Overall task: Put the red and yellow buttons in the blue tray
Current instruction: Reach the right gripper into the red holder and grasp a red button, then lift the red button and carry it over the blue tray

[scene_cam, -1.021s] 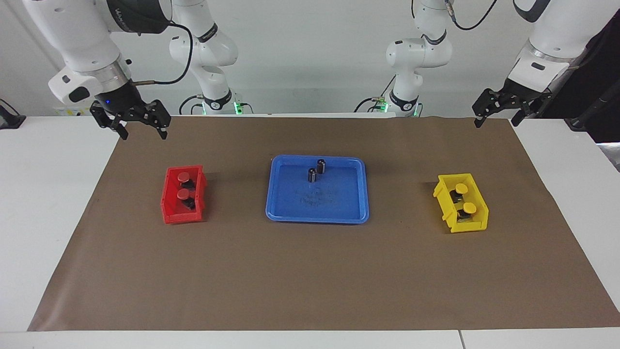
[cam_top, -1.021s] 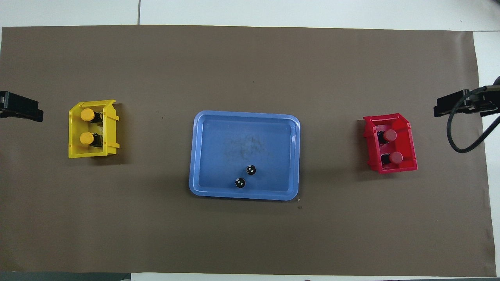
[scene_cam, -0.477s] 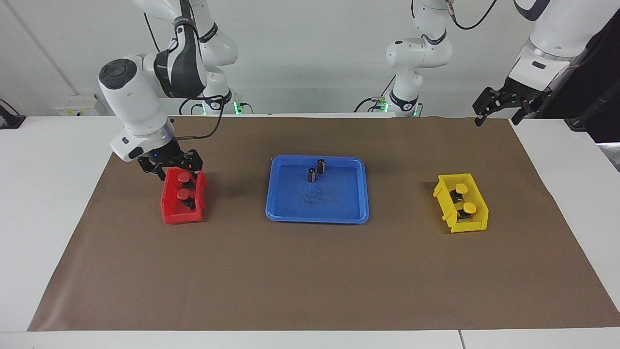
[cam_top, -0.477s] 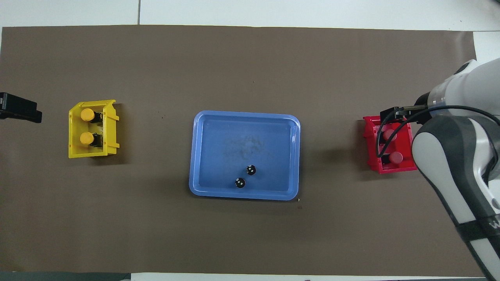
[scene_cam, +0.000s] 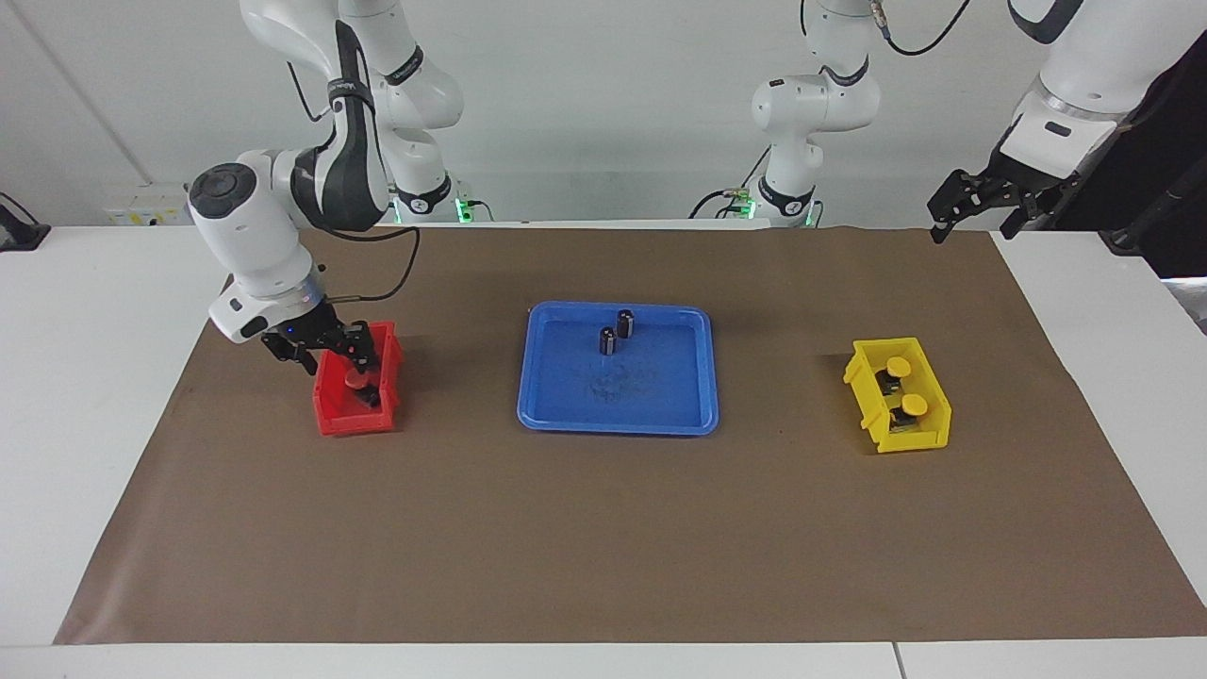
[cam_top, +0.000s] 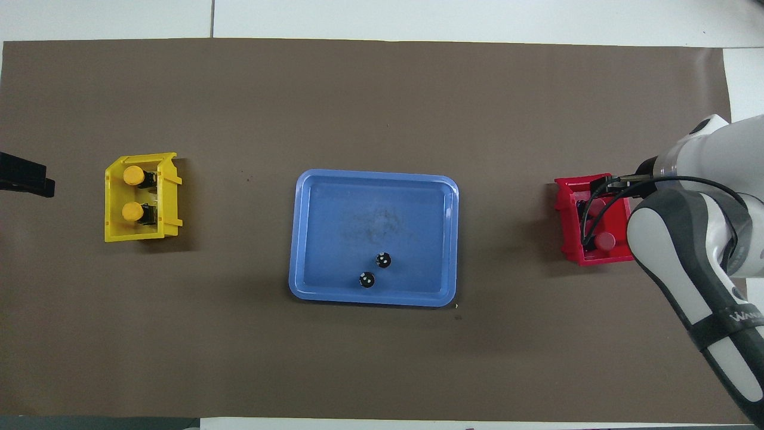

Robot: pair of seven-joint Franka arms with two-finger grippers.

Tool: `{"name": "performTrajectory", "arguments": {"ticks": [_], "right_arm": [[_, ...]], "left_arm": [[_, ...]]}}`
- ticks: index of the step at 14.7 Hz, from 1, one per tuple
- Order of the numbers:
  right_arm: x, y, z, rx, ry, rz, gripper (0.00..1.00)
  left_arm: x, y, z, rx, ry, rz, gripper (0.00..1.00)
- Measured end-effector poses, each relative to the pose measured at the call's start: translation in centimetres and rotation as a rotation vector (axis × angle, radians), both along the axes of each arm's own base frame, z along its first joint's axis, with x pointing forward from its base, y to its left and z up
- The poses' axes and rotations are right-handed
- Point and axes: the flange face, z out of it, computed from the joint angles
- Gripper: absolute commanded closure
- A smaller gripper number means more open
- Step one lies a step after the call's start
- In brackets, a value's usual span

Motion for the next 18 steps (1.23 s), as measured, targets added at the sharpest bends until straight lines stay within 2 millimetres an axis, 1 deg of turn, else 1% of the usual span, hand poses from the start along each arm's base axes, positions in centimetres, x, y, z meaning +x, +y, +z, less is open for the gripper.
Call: {"name": "performTrajectory", "arguments": {"ticks": [2, 5, 13, 18], "right_arm": [[-0.2, 0.2, -1.1, 0.000, 0.001, 0.003, 0.29], [-0.2, 0.4, -2.2, 0.001, 0.010, 0.007, 0.29], [-0.3, 0.5, -3.0, 0.002, 0.025, 0.009, 0.31], [-0.7, 0.5, -3.6, 0.002, 0.029, 0.009, 0.36]], "left_arm": [[-0.1, 0.0, 0.0, 0.000, 0.000, 0.000, 0.00], [-0.1, 0.0, 0.0, 0.000, 0.001, 0.000, 0.00], [-0.1, 0.0, -0.1, 0.000, 0.002, 0.000, 0.00], [-0.1, 0.0, -0.1, 0.000, 0.002, 0.000, 0.00]]}}
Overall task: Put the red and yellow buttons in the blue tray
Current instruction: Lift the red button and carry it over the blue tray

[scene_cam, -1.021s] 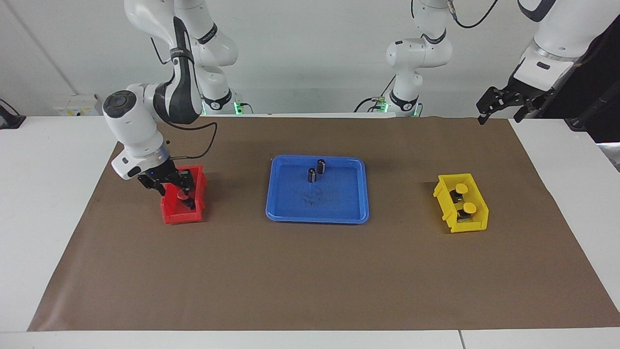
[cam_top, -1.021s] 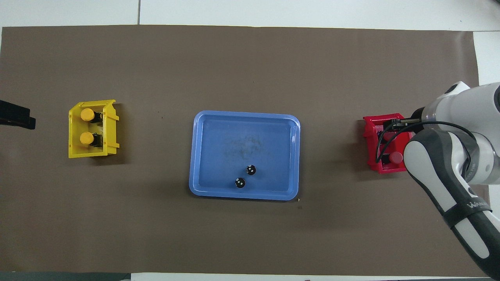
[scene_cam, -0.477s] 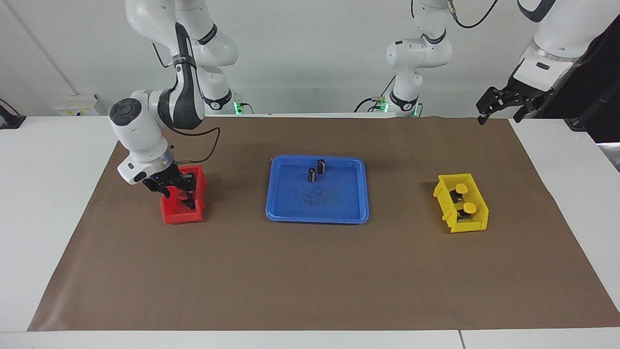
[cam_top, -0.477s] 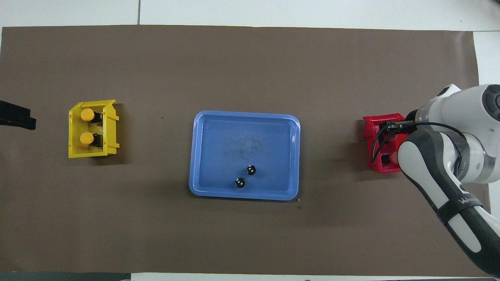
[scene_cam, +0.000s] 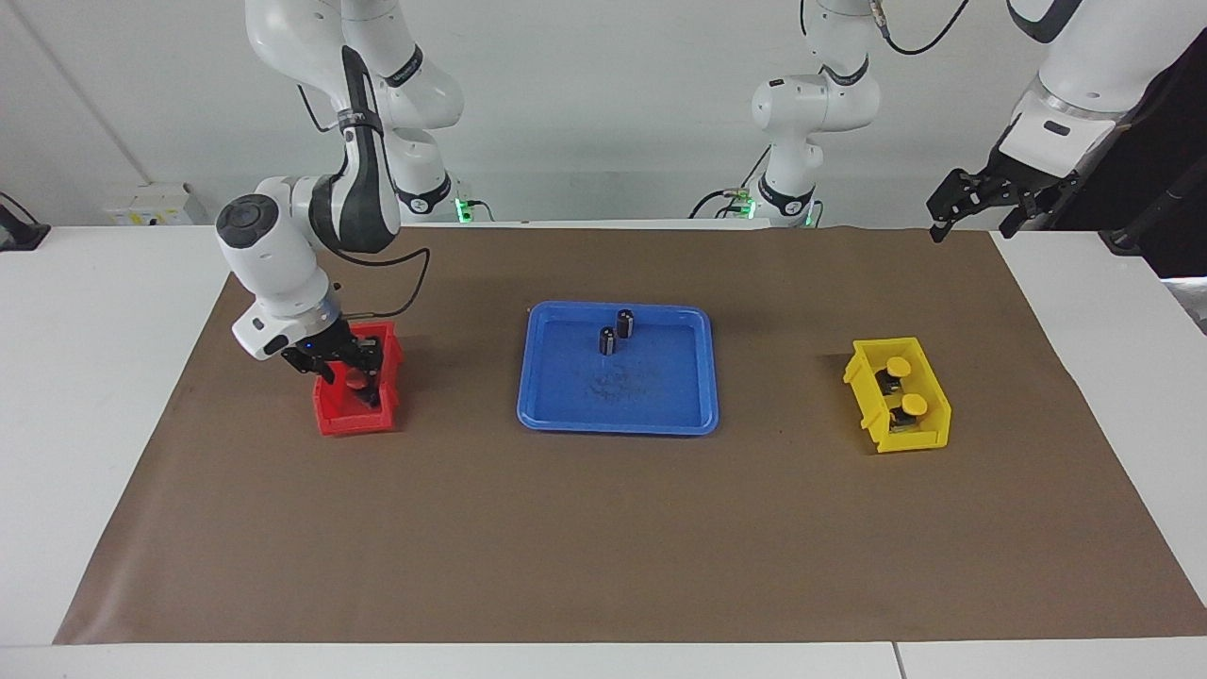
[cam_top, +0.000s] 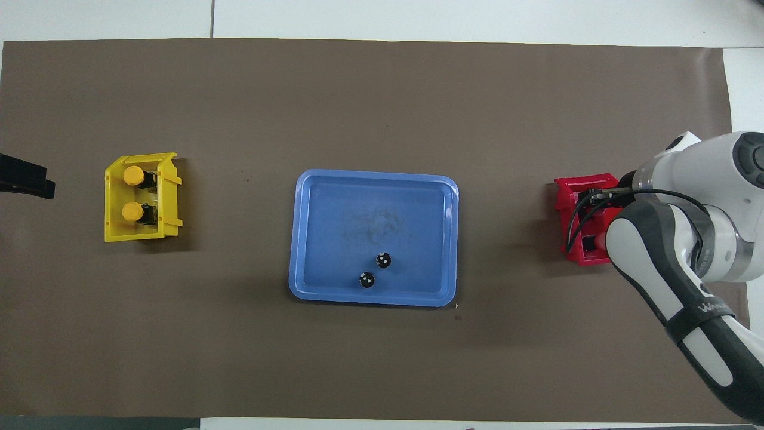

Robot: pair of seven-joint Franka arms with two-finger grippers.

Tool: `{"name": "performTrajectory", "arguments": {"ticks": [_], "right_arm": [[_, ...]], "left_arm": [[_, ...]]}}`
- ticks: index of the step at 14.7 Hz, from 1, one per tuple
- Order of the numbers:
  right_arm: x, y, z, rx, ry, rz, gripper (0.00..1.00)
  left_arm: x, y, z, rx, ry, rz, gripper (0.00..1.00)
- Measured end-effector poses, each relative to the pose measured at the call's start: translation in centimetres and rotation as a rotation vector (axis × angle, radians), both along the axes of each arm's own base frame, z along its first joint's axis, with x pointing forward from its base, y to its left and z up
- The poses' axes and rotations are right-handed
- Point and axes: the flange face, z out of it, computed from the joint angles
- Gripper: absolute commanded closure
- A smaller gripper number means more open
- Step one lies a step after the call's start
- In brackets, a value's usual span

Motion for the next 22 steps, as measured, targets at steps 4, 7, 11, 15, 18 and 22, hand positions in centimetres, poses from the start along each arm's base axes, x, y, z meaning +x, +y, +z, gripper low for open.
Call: {"name": "performTrajectory", "arguments": {"ticks": [4, 7, 11, 15, 18, 22], "right_arm": [[-0.4, 0.0, -0.9, -0.001, -0.015, 0.000, 0.67], [-0.4, 0.0, -0.9, -0.001, -0.016, 0.000, 0.74], [1.3, 0.4, 3.4, -0.001, 0.044, 0.013, 0.73], [4.6, 5.3, 13.3, 0.000, 0.072, 0.027, 0.71], [6.7, 14.2, 15.9, 0.020, 0.018, -0.064, 0.71], [4.9, 30.2, 12.6, 0.041, -0.020, -0.129, 0.67]], "left_arm": [[0.0, 0.0, 0.0, 0.000, 0.000, 0.000, 0.00], [0.0, 0.0, 0.0, 0.000, 0.000, 0.000, 0.00], [0.0, 0.0, 0.0, 0.000, 0.000, 0.000, 0.00], [0.0, 0.0, 0.0, 0.000, 0.000, 0.000, 0.00], [0.0, 0.0, 0.0, 0.000, 0.000, 0.000, 0.00], [0.0, 0.0, 0.0, 0.000, 0.000, 0.000, 0.00]]}}
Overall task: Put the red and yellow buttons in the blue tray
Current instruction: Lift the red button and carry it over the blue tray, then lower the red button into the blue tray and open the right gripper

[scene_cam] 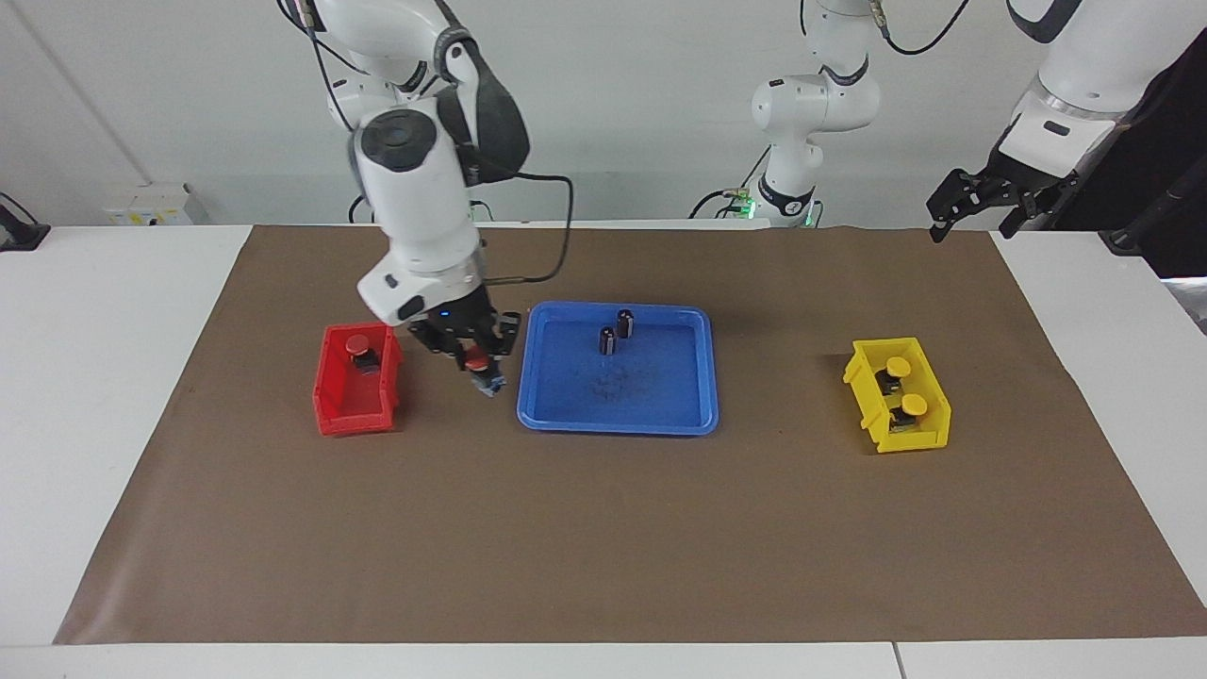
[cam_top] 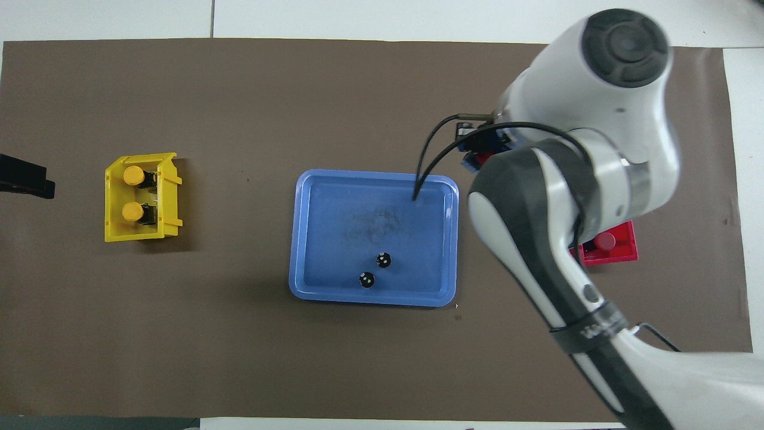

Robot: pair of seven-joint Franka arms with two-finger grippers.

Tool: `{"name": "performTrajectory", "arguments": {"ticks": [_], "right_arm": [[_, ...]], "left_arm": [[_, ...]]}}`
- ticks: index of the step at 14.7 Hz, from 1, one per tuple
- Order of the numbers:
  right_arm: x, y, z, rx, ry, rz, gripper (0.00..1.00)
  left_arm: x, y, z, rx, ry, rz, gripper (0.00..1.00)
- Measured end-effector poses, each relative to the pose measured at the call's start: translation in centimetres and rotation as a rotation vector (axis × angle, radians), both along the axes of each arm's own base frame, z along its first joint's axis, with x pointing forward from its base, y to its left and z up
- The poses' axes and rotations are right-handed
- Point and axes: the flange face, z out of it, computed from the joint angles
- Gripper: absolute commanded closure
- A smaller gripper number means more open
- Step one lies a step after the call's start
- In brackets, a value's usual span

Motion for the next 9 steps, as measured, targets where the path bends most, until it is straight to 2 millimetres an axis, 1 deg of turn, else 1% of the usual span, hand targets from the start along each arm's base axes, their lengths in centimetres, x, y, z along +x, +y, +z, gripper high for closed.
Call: {"name": "performTrajectory", "arguments": {"ticks": [2, 3, 4, 5, 6, 7, 9], "right_arm": [[-1.5, 5.9, -3.8, -0.038, -0.008, -0.003, 0.65], [-2.1, 8.1, -5.7, -0.056, -0.016, -0.002, 0.65], [-2.7, 9.6, -7.5, -0.070, -0.012, -0.003, 0.65], [-3.1, 10.5, -8.7, -0.080, -0.004, 0.003, 0.65], [-3.3, 11.1, -9.5, -0.086, 0.005, 0.011, 0.65], [-3.6, 11.4, -10.1, -0.090, 0.010, 0.018, 0.63], [-4.3, 12.0, -11.3, -0.091, 0.012, 0.032, 0.62]], "left_arm": [[0.0, 0.0, 0.0, 0.000, 0.000, 0.000, 0.00], [0.0, 0.0, 0.0, 0.000, 0.000, 0.000, 0.00], [0.0, 0.0, 0.0, 0.000, 0.000, 0.000, 0.00], [0.0, 0.0, 0.0, 0.000, 0.000, 0.000, 0.00], [0.0, 0.0, 0.0, 0.000, 0.000, 0.000, 0.00], [0.0, 0.0, 0.0, 0.000, 0.000, 0.000, 0.00], [0.0, 0.0, 0.0, 0.000, 0.000, 0.000, 0.00]]}}
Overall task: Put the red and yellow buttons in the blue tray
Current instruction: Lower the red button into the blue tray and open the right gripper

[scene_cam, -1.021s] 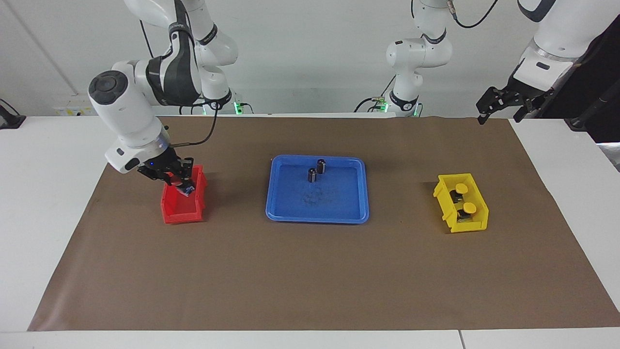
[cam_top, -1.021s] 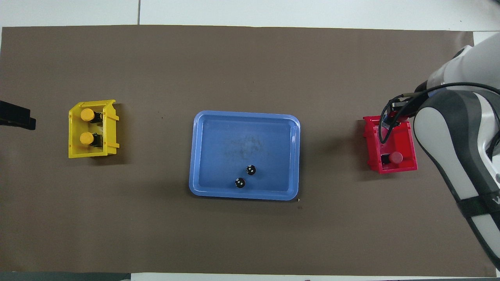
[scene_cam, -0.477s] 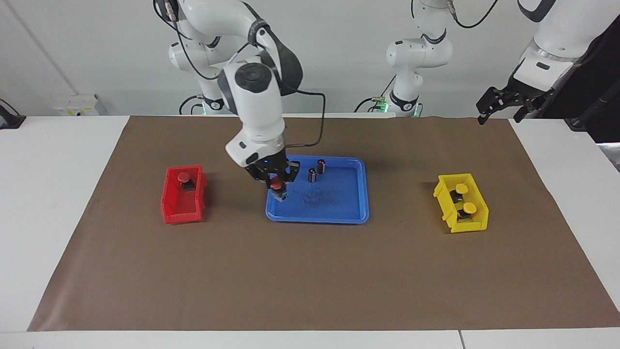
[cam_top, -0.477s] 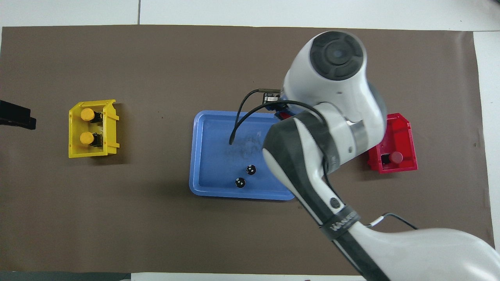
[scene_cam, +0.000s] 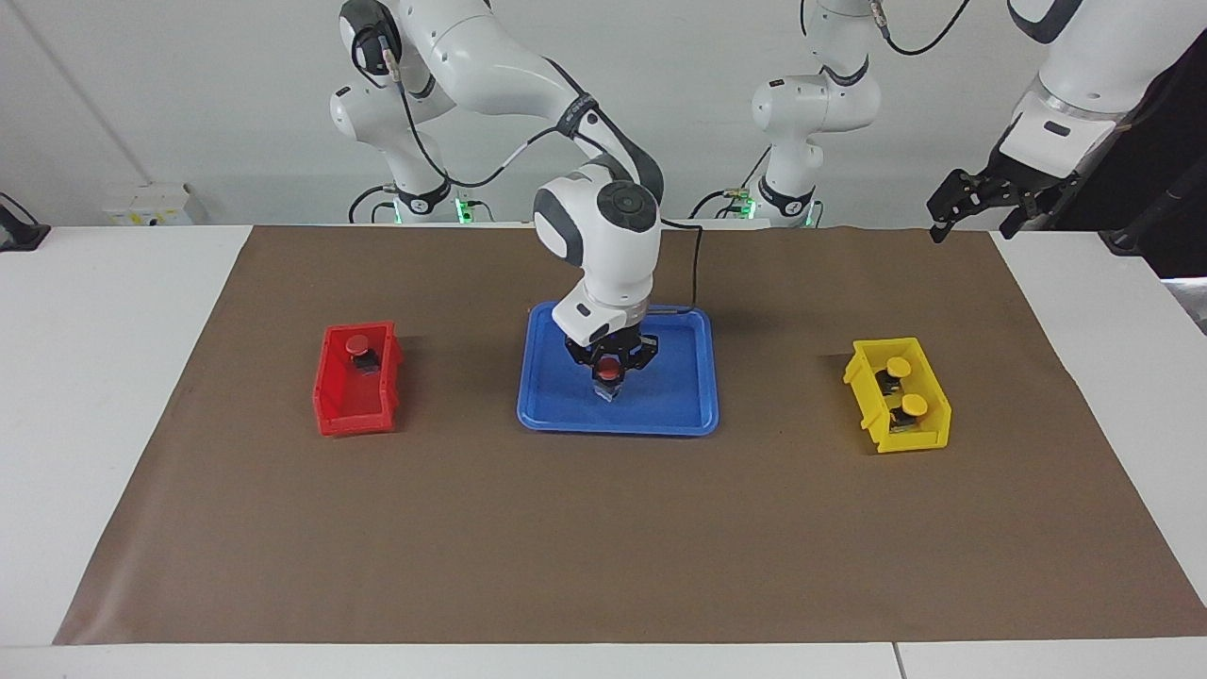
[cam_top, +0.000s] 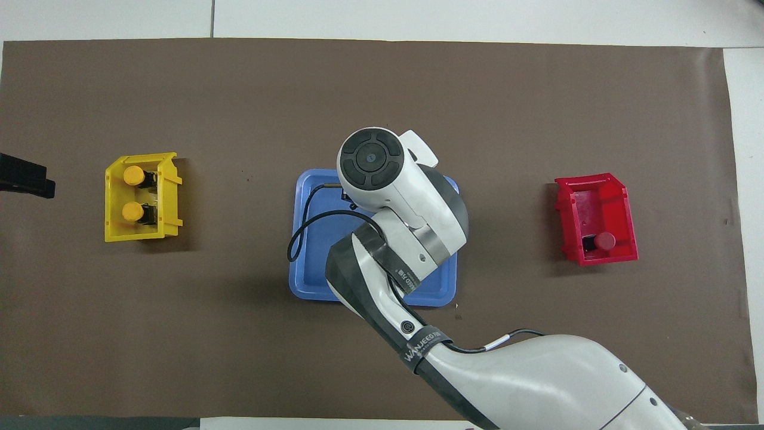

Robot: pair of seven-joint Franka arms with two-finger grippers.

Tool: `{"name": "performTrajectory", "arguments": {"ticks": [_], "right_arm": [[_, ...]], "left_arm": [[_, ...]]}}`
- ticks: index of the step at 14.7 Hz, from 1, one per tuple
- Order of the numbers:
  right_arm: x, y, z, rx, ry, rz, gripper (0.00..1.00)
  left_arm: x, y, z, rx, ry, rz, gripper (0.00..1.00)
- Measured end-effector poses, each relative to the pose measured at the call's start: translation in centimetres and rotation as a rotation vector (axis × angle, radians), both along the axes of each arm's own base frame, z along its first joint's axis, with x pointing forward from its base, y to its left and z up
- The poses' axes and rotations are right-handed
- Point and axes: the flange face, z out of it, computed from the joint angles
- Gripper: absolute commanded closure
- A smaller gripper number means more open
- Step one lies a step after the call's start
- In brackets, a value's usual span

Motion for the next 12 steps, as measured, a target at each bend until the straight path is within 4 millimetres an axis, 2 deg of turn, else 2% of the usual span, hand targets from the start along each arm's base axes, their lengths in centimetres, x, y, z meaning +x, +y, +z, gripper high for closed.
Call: {"name": "performTrajectory", "arguments": {"ticks": [1, 2, 3, 4, 7, 9, 10, 11, 12], "right_arm": [[-0.4, 0.1, -0.9, -0.004, 0.006, 0.005, 0.62], [-0.7, 0.0, -1.7, -0.009, 0.014, 0.008, 0.55], [-0.9, -0.1, -2.2, -0.013, 0.019, 0.008, 0.35], [-1.0, -0.2, -2.4, -0.015, 0.022, 0.008, 0.23], [-0.7, -0.3, -1.6, -0.008, 0.010, 0.005, 0.22], [0.4, -0.8, 0.8, 0.004, -0.028, -0.008, 0.22], [1.4, -1.8, 2.5, 0.001, -0.050, -0.019, 0.22], [2.5, -3.9, 4.7, -0.001, -0.066, -0.024, 0.22], [3.3, -6.7, 7.1, -0.008, -0.066, -0.018, 0.22]], "left_arm": [[0.0, 0.0, 0.0, 0.000, 0.000, 0.000, 0.00], [0.0, 0.0, 0.0, 0.000, 0.000, 0.000, 0.00], [0.0, 0.0, 0.0, 0.000, 0.000, 0.000, 0.00], [0.0, 0.0, 0.0, 0.000, 0.000, 0.000, 0.00], [0.0, 0.0, 0.0, 0.000, 0.000, 0.000, 0.00], [0.0, 0.0, 0.0, 0.000, 0.000, 0.000, 0.00], [0.0, 0.0, 0.0, 0.000, 0.000, 0.000, 0.00], [0.0, 0.0, 0.0, 0.000, 0.000, 0.000, 0.00], [0.0, 0.0, 0.0, 0.000, 0.000, 0.000, 0.00]]}}
